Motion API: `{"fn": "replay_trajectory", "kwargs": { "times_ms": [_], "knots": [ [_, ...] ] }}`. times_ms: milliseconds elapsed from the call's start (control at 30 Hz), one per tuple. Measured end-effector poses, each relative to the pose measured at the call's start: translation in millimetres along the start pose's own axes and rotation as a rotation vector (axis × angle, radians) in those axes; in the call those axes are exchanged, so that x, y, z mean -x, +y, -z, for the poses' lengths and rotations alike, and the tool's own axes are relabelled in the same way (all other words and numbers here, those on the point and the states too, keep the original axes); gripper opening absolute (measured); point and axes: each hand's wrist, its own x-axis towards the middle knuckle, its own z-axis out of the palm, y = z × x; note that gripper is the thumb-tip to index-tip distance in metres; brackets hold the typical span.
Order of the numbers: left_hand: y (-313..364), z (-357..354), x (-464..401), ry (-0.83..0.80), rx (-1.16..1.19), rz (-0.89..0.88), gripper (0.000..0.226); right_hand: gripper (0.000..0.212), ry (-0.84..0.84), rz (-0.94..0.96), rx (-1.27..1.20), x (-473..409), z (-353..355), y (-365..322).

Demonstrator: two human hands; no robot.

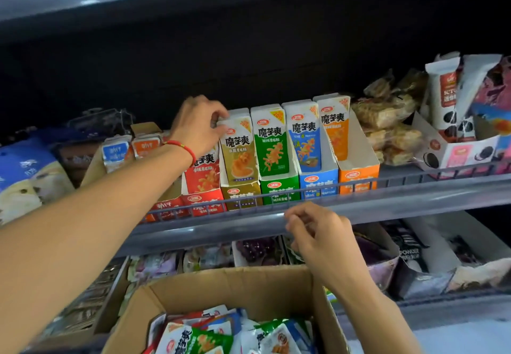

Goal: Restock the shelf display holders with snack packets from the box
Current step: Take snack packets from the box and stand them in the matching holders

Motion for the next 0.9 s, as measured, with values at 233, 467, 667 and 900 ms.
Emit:
{"fn": "replay_trajectory", "kwargs": {
  "times_ms": [233,467,667,900],
  "knots": [
    [-8.0,14.0,134.8,0.057,0.273,-0.264,0.025,0.015,-0.511,-0.087,0.262,9.5,-14.5,3.1],
    [-63.3,-56.4,279.7,-0.618,0.327,-0.054,0.034,0.042,-1.085,-0.147,0.647,23.8,-71.8,36.6],
    [-62.7,-73.7,302.3,-0.856,0.350,-0.060,0.037,0.059,-1.210,-0.090,0.815,54.8,-118.9,65.0],
    [-73.2,-70.1,297.7,-0.808,0.361,0.024,0.035,0.055,-1.192,0.011,0.840,80.1,-147.4,84.2]
  ]
}}
